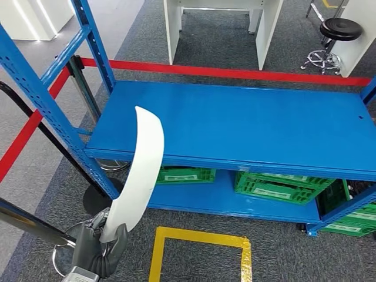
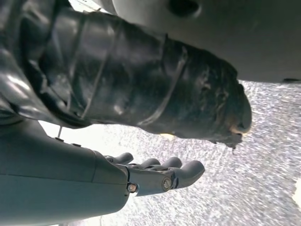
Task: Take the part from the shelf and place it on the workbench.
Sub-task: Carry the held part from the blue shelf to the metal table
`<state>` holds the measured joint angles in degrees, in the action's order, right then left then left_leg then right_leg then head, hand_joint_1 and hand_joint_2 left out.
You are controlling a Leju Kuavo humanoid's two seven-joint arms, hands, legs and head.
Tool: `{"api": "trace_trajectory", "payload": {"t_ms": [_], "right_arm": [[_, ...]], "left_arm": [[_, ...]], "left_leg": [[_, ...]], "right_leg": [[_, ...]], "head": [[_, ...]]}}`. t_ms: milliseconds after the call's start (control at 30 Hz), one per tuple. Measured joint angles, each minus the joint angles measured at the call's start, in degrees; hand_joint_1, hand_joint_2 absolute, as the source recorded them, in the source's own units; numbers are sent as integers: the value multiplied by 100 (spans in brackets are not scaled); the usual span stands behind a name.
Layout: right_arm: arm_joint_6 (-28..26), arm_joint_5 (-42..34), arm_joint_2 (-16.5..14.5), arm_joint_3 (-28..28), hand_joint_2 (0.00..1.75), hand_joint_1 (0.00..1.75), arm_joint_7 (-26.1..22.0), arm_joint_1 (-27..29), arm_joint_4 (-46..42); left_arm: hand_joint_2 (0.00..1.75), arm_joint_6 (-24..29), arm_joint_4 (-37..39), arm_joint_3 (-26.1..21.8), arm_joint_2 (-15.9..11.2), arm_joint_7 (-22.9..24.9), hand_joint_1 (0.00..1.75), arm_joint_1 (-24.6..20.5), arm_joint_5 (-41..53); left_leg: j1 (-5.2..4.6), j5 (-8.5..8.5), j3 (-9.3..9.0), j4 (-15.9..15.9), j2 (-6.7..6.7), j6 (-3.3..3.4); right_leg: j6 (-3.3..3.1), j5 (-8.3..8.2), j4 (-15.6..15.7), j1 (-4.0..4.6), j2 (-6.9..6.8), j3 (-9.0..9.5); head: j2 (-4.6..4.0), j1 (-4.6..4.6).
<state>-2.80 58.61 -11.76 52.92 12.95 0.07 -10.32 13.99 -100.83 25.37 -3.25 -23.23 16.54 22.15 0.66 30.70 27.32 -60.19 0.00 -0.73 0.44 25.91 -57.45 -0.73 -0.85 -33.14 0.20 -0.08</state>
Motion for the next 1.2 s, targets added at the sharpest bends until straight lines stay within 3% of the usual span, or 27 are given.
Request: {"api": "trace_trajectory", "payload": {"t_ms": [67, 133, 167, 233, 300, 333, 367, 400, 467, 533, 567, 633, 667, 700, 800, 833, 867, 900, 933, 967, 1000, 1067, 1133, 1167, 1200], "right_arm": [[-5, 8, 0, 0, 0, 0, -1, 0, 0], [-10, 15, 0, 0, 0, 0, -1, 6, 0], [-12, 18, 0, 0, 0, 0, 0, 10, 0], [-14, 20, 0, 0, 0, 0, 1, 13, 0], [-16, 20, 1, 0, 0, 0, 0, 11, 0], [-16, 20, 2, 0, 0, 0, -1, 12, 0], [-17, 20, 2, 0, 0, 0, -1, 11, 0], [-17, 20, 2, -1, 0, 0, -1, 11, 0], [-18, 21, 2, -2, 0, 0, -1, 3, -2], [-19, 22, 2, -5, 0, 0, -1, -12, -8], [-20, 22, 2, -6, 0, 0, -4, -16, -10], [-19, 22, 1, -7, 0, 0, -6, -9, -9], [-18, 22, 0, -7, 0, 0, -6, -3, -8], [-17, 22, -1, -7, 0, 0, -2, 2, -7], [-21, 28, -2, -7, 0, 0, 3, 5, -7], [-26, 38, -2, -9, 0, 0, 7, 5, -7], [-32, 49, -2, -12, 0, 0, 9, 5, -7], [-45, 55, -2, -15, 0, 0, 2, 5, -7], [-70, 28, -2, -16, 0, 0, -34, 5, -7], [-113, -54, -6, -6, 0, 0, -104, 6, -7], [-166, -227, -15, 30, 0, 0, -224, 5, -9], [-273, -777, -52, 216, 0, 0, -599, -2, -27], [-367, -1350, -109, 545, 0, 0, -991, -5, -58], [-397, -1582, -139, 739, 0, 0, -1135, -4, -74], [-397, -1756, -165, 909, 0, 0, -1215, -2, -86]], "left_arm": [[175, 5, 0, -9, 4, -1, 175, 11, -2], [175, 10, 0, -14, 10, -1, 175, 21, -2], [175, 11, 0, -16, 18, -2, 175, 21, -1], [175, 15, 0, -23, 39, -2, 175, 21, -2], [175, 20, 1, -30, 50, -2, 175, 23, -3], [175, 19, 1, -32, 51, -2, 175, 24, -3], [175, 19, 2, -35, 52, -2, 175, 24, -3], [175, 19, 2, -37, 52, -2, 175, 25, -3], [175, 19, 2, -39, 56, -2, 175, 26, -3], [175, 23, 1, -43, 64, -2, 175, 25, -3], [175, 25, 0, -45, 71, -2, 175, 25, -2], [175, 27, 1, -47, 79, -2, 175, 31, -2], [175, 27, 1, -47, 81, -2, 175, 40, -2], [175, 27, 1, -47, 81, -2, 175, 52, -2], [175, 27, 2, -47, 78, 0, 175, 74, -6], [175, 27, 2, -47, 77, 0, 175, 75, -16], [175, 30, 2, -48, 77, 1, 175, 78, -32], [175, 34, 2, -48, 76, 2, 175, 82, -51], [175, 44, 2, -49, 75, 3, 175, 89, -72], [175, 61, 0, -50, 75, 5, 175, 99, -88], [175, 86, -5, -54, 75, 6, 175, 117, -101], [175, 171, -38, -75, 75, 7, 175, 191, -114], [175, 279, -105, -115, 73, 8, 175, 311, -114], [175, 325, -145, -132, 71, 8, 175, 371, -116], [175, 351, -179, -142, 69, 9, 175, 422, -121]], "left_leg": [[-28, 80, -163, 365, -10, 62], [-37, 12, -74, 391, 1, 161], [-35, -44, -21, 401, 15, 223], [-29, -182, 129, 423, 44, 325], [-53, -335, 325, 412, 48, 363], [-65, -415, 428, 402, 50, 366], [-77, -495, 538, 388, 51, 363], [-85, -569, 645, 371, 52, 354], [-101, -707, 828, 337, 51, 322], [-117, -831, 927, 299, 52, 271], [-116, -890, 946, 293, 55, 237], [-95, -990, 976, 312, 57, 161], [-83, -930, 1004, 292, 48, 120], [-73, -739, 1042, 186, 39, 79], [-43, 210, 1165, -727, 26, -24], [-35, 344, 1170, -1070, 26, -43], [-29, 327, 1126, -1296, 26, -53], [-26, 194, 1013, -1344, 26, -53], [-25, 20, 805, -1172, 25, -43], [-26, -93, 520, -820, 22, -21], [-31, -99, 208, -375, 18, 9], [-49, 43, -198, 298, 13, 77], [-57, 84, -214, 469, 16, 145], [-52, 41, -158, 483, 26, 187], [-43, -19, -92, 493, 36, 243]], "right_leg": [[76, -87, -34, 3, 2, -81], [160, -150, -32, -11, 7, -116], [192, -75, -73, -19, 17, -153], [233, 403, -462, -29, 48, -310], [254, 950, -1193, -27, 64, -495], [258, 1043, -1499, -26, 65, -523], [255, 983, -1663, -24, 66, -475], [242, 808, -1623, -22, 66, -330], [191, 527, -979, -8, 66, 254], [127, 631, -68, 18, 71, 885], [93, 728, 219, 35, 75, 1049], [17, 723, 347, 48, 71, 1027], [-26, 660, 347, 45, 57, 967], [-69, 582, 349, 38, 39, 892], [-133, 355, 334, 35, 1, 630], [-132, 288, 312, 37, -5, 541], [-127, 224, 276, 39, -12, 443], [-116, 167, 228, 39, -17, 339], [-102, 120, 172, 39, -18, 236], [-87, 81, 113, 38, -18, 137], [-66, 51, 56, 46, -14, 51], [-10, -24, -12, 59, -7, -58], [67, -111, -25, 61, -4, -120], [102, -78, -53, 56, 6, -156], [131, 60, -145, 52, 19, -206]], "head": [[0, 3], [-1, 5], [-1, 9], [-1, 27], [-1, 40], [-1, 42], [-1, 43], [-1, 43], [0, 43], [1, 42], [2, 43], [1, 47], [1, 47], [0, 35], [-1, 2], [-1, 1], [-1, 1], [-1, 1], [-1, 0], [-1, 0], [-1, 0], [0, 4], [0, 7], [0, 2], [0, 9]]}}
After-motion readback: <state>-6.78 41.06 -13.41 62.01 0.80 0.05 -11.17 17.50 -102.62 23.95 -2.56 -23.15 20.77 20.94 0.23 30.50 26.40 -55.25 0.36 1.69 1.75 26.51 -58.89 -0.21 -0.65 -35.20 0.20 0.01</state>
